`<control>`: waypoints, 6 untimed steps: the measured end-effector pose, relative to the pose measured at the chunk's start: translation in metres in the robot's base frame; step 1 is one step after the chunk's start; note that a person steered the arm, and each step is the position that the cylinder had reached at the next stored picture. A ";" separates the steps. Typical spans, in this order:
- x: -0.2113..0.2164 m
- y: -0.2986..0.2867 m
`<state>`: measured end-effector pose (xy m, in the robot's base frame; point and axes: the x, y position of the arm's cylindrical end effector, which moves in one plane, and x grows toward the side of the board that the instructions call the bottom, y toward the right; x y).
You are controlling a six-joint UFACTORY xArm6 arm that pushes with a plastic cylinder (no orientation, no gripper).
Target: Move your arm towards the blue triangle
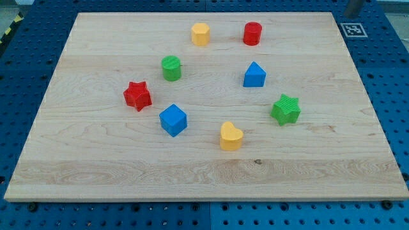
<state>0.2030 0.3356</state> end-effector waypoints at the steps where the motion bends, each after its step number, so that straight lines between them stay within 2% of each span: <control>1: 0.007 -0.003; 2: 0.061 -0.056; 3: 0.107 -0.081; 6: 0.162 -0.097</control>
